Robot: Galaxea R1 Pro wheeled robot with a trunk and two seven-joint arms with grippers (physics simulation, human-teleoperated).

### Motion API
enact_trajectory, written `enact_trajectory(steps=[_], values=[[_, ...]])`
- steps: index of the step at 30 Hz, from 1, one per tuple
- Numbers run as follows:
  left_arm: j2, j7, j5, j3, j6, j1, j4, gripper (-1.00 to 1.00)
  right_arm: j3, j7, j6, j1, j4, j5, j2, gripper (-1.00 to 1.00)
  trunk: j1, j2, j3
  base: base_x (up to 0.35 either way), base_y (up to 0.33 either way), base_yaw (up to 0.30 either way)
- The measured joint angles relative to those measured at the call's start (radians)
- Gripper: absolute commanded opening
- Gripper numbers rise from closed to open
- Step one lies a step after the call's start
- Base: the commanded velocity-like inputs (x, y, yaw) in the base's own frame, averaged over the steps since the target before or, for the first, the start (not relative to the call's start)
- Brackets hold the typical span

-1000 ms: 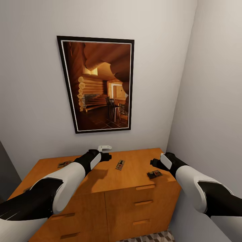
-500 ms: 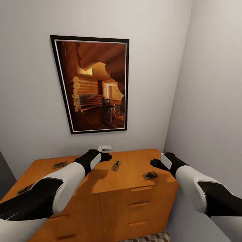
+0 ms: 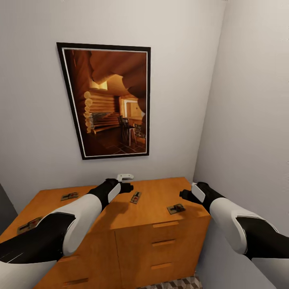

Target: Take the four mousetraps from the cabinet in the bathroom and place them on the bathroom floor. Make sure all four end up on the same floor surface, and ensure that at least two of them are either under or directly next to the same bathroom sink.

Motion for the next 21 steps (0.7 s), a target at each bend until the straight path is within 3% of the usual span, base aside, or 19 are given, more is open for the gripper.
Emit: enact_trajectory(steps=[21], values=[[0.000, 0.000, 0.000, 0.000, 0.000, 0.000, 0.000, 1.00, 0.000, 0.001, 0.000, 0.000, 0.000, -0.003, 0.000, 1.00, 0.000, 0.000, 0.000, -0.010, -0.022, 0.000]])
